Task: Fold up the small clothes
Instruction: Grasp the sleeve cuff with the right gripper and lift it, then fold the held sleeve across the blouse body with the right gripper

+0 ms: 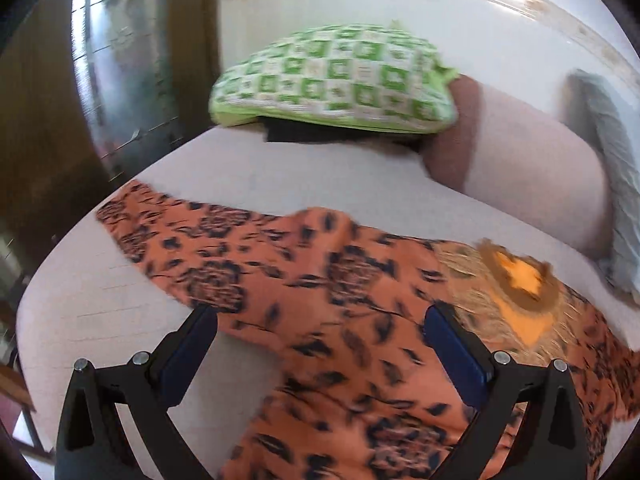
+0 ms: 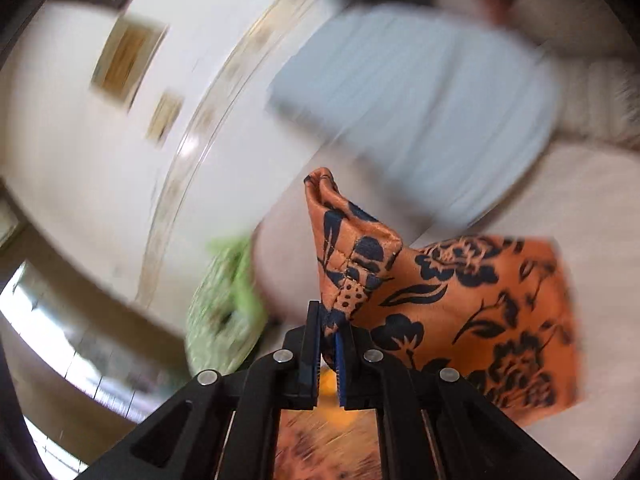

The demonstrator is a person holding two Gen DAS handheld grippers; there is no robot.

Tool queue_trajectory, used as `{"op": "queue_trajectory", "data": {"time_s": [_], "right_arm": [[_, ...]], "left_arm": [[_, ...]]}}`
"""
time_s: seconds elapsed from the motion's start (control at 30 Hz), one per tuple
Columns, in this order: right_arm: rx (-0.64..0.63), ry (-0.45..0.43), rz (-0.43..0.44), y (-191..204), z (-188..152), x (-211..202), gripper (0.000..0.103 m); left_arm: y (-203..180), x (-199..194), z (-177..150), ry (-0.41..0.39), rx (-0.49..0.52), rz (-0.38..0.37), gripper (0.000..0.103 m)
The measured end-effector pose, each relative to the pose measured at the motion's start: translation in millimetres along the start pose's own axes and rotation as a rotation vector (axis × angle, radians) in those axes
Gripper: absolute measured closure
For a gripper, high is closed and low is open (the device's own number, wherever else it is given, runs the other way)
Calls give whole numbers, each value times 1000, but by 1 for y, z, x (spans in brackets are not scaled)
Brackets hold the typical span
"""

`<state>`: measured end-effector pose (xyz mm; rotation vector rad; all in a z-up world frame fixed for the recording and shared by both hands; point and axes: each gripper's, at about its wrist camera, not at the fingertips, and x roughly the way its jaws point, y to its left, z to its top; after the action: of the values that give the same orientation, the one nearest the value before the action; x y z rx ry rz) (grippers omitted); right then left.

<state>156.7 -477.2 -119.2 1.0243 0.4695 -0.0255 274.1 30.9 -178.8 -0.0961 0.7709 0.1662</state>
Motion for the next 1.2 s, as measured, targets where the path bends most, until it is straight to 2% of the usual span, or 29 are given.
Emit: {"op": "queue_trajectory", "data": {"time_s": [0.2, 0.3, 0.4, 0.43, 0.47, 0.5, 0.53, 0.57, 0.67, 0.73, 0.83, 0.97, 1.1, 1.2], "right_arm": [[-25, 239, 90, 70, -112, 114, 98], [-59, 347, 103, 101, -177, 163, 97], [-103, 474, 82, 113, -228, 199, 91], [-122, 548, 63, 116, -246, 215, 88], [-116, 592, 75, 117, -255, 223, 79], [-105, 630, 106, 117, -264, 226, 63], [-107, 652, 131, 116, -270, 227, 36], [-138, 655, 143, 117, -272, 222, 29], [-255, 592, 156, 118, -256, 199, 27], [-314, 523, 114, 119, -240, 191, 27], [-387, 432, 16, 100, -208, 167, 29], [-410, 393, -112, 54, -177, 151, 39], [-389, 375, -202, -1, -155, 125, 49], [-342, 346, -235, -34, -136, 104, 50]], "left_arm": [[53, 6, 16, -19, -97, 85, 0], [75, 7, 22, -30, -122, 127, 0], [97, 10, 26, -19, -162, 141, 0], [105, 11, 27, -15, -175, 143, 0], [108, 10, 27, -15, -179, 147, 0], [111, 11, 28, -15, -182, 154, 0], [114, 11, 28, -15, -184, 160, 0], [115, 12, 29, -14, -186, 160, 0], [113, 13, 28, -5, -189, 142, 0], [108, 15, 27, 3, -180, 137, 0], [96, 19, 25, 17, -161, 129, 0], [63, 28, 19, 59, -89, 52, 0], [18, 37, 10, 84, 35, 2, 0], [-10, 49, 1, 132, 95, -29, 0]]}}
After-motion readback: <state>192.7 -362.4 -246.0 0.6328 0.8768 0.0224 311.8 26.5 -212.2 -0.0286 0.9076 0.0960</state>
